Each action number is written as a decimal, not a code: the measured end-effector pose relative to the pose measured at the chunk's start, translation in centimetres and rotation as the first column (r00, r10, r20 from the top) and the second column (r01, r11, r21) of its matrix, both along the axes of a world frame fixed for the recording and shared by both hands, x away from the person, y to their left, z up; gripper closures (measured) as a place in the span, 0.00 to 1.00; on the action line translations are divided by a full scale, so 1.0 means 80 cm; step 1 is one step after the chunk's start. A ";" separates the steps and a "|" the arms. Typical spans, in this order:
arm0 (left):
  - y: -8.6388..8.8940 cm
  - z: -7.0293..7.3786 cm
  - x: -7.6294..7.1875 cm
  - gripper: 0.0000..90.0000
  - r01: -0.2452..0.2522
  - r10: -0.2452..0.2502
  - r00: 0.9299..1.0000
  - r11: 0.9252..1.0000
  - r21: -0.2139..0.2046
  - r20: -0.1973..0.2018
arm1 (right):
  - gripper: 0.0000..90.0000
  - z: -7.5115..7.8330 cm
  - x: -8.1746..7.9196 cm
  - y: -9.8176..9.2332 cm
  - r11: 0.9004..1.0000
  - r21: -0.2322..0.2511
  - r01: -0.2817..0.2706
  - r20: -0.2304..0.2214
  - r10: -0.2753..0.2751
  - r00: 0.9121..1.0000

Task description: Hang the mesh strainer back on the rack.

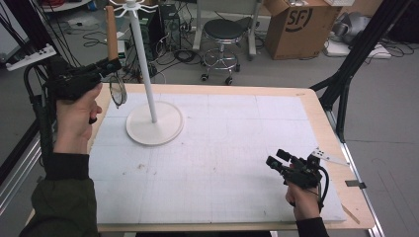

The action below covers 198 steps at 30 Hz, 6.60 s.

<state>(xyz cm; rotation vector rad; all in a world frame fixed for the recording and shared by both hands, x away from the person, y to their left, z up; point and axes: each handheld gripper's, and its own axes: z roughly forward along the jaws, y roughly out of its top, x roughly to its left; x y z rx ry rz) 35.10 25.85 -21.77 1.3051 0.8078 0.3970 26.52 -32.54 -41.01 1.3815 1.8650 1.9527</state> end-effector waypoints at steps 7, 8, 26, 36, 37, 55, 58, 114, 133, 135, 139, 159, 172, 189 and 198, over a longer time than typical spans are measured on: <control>-0.004 -0.004 0.009 0.77 0.006 -0.005 1.000 1.000 0.009 -0.011 | 0.18 0.000 0.001 -0.001 1.000 0.002 0.004 -0.009 -0.004 1.000; -0.004 -0.004 0.010 0.77 -0.001 0.001 1.000 1.000 0.006 -0.016 | 0.18 -0.001 0.002 -0.002 1.000 0.001 0.004 0.000 -0.004 1.000; 0.010 0.005 0.014 0.77 0.000 0.000 1.000 1.000 -0.022 0.008 | 0.18 -0.001 0.003 -0.005 1.000 0.003 0.014 -0.003 -0.014 1.000; 0.011 0.001 0.020 0.77 0.014 -0.015 1.000 0.999 -0.039 -0.012 | 0.18 -0.001 0.001 -0.007 1.000 0.003 0.021 0.000 -0.021 1.000; 0.010 0.000 0.022 0.77 0.016 -0.016 1.000 0.999 -0.036 -0.016 | 0.18 -0.001 0.001 -0.007 1.000 0.005 0.021 -0.002 -0.021 1.000; -0.007 -0.013 0.037 0.77 0.024 -0.025 0.999 1.000 -0.019 -0.041 | 0.18 -0.002 0.000 -0.011 1.000 0.003 0.028 -0.004 -0.028 1.000; -0.008 -0.016 0.036 0.77 0.022 -0.022 0.999 1.000 -0.015 -0.042 | 0.18 -0.001 0.000 -0.012 0.999 0.005 0.036 -0.001 -0.036 0.999; -0.012 -0.095 -0.048 0.21 -0.008 0.011 0.996 0.999 0.032 -0.087 | 0.19 0.003 -0.010 0.011 0.999 -0.046 0.010 0.023 -0.009 1.000; -0.023 -0.178 -0.092 0.21 0.030 -0.019 0.992 0.996 0.084 -0.128 | 0.19 0.004 -0.013 0.031 0.996 -0.090 -0.008 0.038 0.011 0.999; -0.020 -0.188 -0.095 0.21 0.029 -0.020 0.990 0.997 0.070 -0.138 | 0.19 0.004 -0.013 0.033 0.995 -0.094 -0.015 0.033 0.018 0.999; -0.014 -0.204 -0.103 0.21 0.022 -0.014 0.989 0.998 0.053 -0.149 | 0.19 0.003 -0.012 0.037 0.995 -0.100 -0.018 0.032 0.022 0.999; -0.014 -0.249 -0.120 0.21 0.004 0.014 0.974 0.997 0.079 -0.226 | 0.19 -0.005 -0.009 0.041 0.991 -0.133 -0.018 0.019 0.020 1.000; -0.006 -0.260 -0.126 0.21 -0.021 0.040 0.968 0.997 0.079 -0.249 | 0.19 -0.010 -0.008 0.044 0.983 -0.181 -0.015 0.013 0.018 1.000; -0.007 -0.267 -0.125 0.21 -0.017 0.040 0.963 0.996 0.087 -0.266 | 0.19 -0.010 -0.011 0.043 0.984 -0.179 -0.011 0.010 0.013 1.000; -0.007 -0.269 -0.125 0.21 -0.019 0.042 0.964 0.996 0.089 -0.264 | 0.19 -0.010 -0.011 0.043 0.985 -0.174 -0.008 0.007 0.009 1.000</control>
